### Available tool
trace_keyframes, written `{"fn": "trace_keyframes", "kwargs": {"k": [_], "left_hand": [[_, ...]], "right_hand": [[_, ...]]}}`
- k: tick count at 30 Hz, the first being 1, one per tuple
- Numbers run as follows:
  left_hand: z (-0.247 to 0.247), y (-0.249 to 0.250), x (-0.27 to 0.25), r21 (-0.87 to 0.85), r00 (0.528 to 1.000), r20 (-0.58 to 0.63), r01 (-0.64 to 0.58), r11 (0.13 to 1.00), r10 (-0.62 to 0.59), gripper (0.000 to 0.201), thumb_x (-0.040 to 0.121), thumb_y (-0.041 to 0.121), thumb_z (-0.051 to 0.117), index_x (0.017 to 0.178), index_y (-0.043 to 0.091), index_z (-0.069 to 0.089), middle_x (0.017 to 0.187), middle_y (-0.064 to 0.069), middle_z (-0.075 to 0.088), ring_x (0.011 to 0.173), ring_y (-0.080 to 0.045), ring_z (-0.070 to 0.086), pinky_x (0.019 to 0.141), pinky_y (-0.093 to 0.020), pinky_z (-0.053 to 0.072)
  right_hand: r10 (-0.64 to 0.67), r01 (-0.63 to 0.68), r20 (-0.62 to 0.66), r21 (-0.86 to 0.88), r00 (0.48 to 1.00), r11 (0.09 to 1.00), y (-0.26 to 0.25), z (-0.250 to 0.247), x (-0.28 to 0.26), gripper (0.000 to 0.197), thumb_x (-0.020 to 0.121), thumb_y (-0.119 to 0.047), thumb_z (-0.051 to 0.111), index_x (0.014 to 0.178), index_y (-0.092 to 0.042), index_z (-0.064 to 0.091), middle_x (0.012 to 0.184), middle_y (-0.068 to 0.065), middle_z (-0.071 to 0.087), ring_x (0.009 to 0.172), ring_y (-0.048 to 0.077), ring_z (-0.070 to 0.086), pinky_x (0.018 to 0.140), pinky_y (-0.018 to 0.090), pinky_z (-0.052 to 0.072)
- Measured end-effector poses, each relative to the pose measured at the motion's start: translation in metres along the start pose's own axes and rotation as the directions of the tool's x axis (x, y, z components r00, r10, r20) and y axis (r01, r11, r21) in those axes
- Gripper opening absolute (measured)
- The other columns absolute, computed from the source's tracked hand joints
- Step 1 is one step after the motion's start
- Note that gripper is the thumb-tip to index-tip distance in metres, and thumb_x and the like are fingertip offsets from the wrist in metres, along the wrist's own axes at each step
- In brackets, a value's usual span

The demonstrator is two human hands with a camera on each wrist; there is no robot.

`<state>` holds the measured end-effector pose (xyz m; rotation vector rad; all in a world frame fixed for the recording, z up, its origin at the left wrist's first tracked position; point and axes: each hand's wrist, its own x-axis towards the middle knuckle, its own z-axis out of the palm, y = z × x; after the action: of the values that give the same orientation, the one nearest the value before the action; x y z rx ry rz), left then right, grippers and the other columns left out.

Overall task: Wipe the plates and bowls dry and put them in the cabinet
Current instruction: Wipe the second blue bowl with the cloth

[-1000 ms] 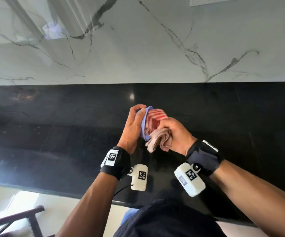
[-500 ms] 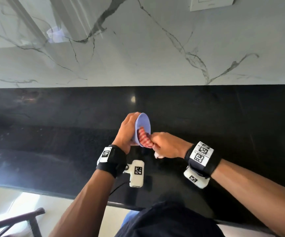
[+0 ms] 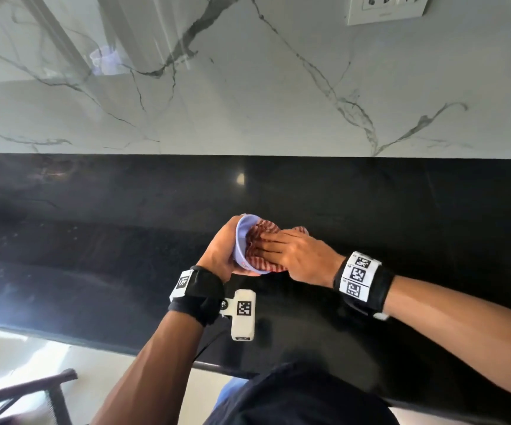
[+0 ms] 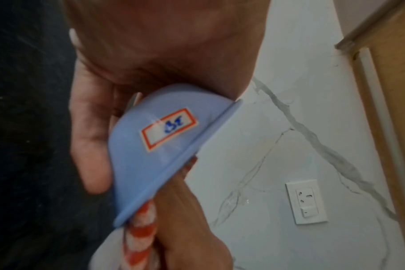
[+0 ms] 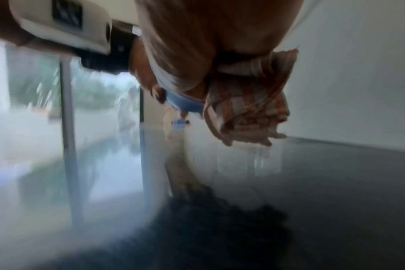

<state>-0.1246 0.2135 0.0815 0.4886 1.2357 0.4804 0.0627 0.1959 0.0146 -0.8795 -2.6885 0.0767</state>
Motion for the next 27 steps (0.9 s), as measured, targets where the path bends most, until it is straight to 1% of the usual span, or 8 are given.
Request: {"fn": "trace_keyframes", "kwargs": {"k": [2, 5, 9, 11, 15, 19, 21, 27], "left_hand": [[0.001, 0.0, -0.001, 0.096, 0.987, -0.141, -0.066, 0.993, 0.079, 0.043, 0.086, 0.047, 0.064, 0.102, 0.008, 0.072, 0.092, -0.015, 0.072, 0.077, -0.031, 0.072, 0.074, -0.046, 0.061], [0.001, -0.008, 0.003, 0.128, 0.949, -0.223, -0.198, 0.972, 0.223, 0.034, 0.101, 0.045, 0.055, 0.104, 0.012, 0.064, 0.103, -0.019, 0.066, 0.092, -0.034, 0.067, 0.08, -0.048, 0.06], [-0.003, -0.017, 0.009, 0.043, 0.93, -0.231, -0.285, 0.958, 0.287, 0.052, 0.102, 0.062, 0.045, 0.13, 0.022, 0.061, 0.124, -0.009, 0.073, 0.106, -0.027, 0.073, 0.069, -0.046, 0.064], [0.0, -0.019, 0.008, 0.043, 0.895, -0.243, -0.374, 0.926, 0.373, 0.049, 0.103, 0.065, 0.043, 0.137, 0.031, 0.051, 0.13, -0.003, 0.068, 0.113, -0.025, 0.071, 0.076, -0.049, 0.065], [0.008, -0.023, 0.009, -0.021, 0.889, -0.244, -0.403, 0.915, 0.387, 0.043, 0.105, 0.061, 0.044, 0.137, 0.034, 0.042, 0.13, -0.004, 0.061, 0.116, -0.026, 0.068, 0.092, -0.052, 0.061], [0.01, -0.029, 0.014, -0.094, 0.914, -0.223, -0.366, 0.926, 0.339, 0.053, 0.101, 0.065, 0.047, 0.142, 0.031, 0.048, 0.134, -0.009, 0.065, 0.119, -0.028, 0.068, 0.072, -0.039, 0.062], [0.009, -0.032, 0.016, -0.111, 0.929, -0.19, -0.342, 0.933, 0.318, 0.062, 0.098, 0.068, 0.05, 0.144, 0.027, 0.052, 0.135, -0.013, 0.066, 0.115, -0.026, 0.07, 0.068, -0.034, 0.062], [-0.006, -0.026, 0.009, 0.174, 0.826, -0.137, -0.524, 0.834, 0.547, 0.037, 0.1, 0.056, 0.057, 0.135, 0.044, 0.06, 0.14, 0.004, 0.047, 0.126, -0.015, 0.059, 0.097, -0.043, 0.059]], "right_hand": [[0.235, -0.258, 0.106, 0.389, 0.966, 0.885, -0.021, -0.009, 0.001, 0.041, 0.089, 0.0, 0.052, 0.121, -0.015, 0.072, 0.121, 0.005, 0.073, 0.111, 0.022, 0.069, 0.103, 0.036, 0.052], [0.436, -0.607, 0.467, 0.747, 0.769, 0.272, -0.038, -0.024, 0.004, 0.009, 0.093, -0.003, 0.057, 0.087, -0.004, 0.063, 0.074, 0.018, 0.072, 0.06, 0.023, 0.07, 0.065, 0.036, 0.06], [0.579, -0.297, 0.456, 0.887, 0.675, -0.353, -0.038, -0.027, 0.002, 0.016, 0.066, 0.011, 0.056, 0.078, 0.005, 0.063, 0.07, 0.018, 0.062, 0.06, 0.023, 0.06, 0.059, 0.03, 0.05], [0.62, -0.117, 0.465, 0.848, 0.632, -0.516, -0.036, -0.028, 0.006, 0.022, 0.064, 0.006, 0.057, 0.084, 0.005, 0.063, 0.072, 0.017, 0.059, 0.061, 0.023, 0.06, 0.059, 0.03, 0.051], [0.757, -0.177, 0.287, 0.958, 0.587, -0.227, -0.032, -0.035, 0.013, 0.018, 0.087, 0.009, 0.065, 0.091, -0.007, 0.07, 0.077, 0.003, 0.07, 0.071, 0.015, 0.066, 0.071, 0.03, 0.052], [0.652, -0.429, 0.18, 0.869, 0.737, 0.245, -0.036, -0.025, 0.009, 0.018, 0.09, -0.018, 0.076, 0.102, -0.023, 0.063, 0.077, -0.011, 0.066, 0.064, 0.006, 0.061, 0.066, 0.024, 0.048], [0.67, -0.466, 0.067, 0.769, 0.74, 0.438, -0.037, -0.02, 0.007, 0.03, 0.088, -0.023, 0.079, 0.115, -0.019, 0.065, 0.089, -0.018, 0.064, 0.073, 0.0, 0.06, 0.07, 0.017, 0.045], [0.621, -0.53, 0.291, 0.813, 0.728, 0.241, -0.013, -0.039, 0.003, 0.022, 0.082, -0.01, 0.083, 0.084, -0.023, 0.065, 0.066, -0.016, 0.065, 0.058, 0.002, 0.058, 0.067, 0.03, 0.049]]}}
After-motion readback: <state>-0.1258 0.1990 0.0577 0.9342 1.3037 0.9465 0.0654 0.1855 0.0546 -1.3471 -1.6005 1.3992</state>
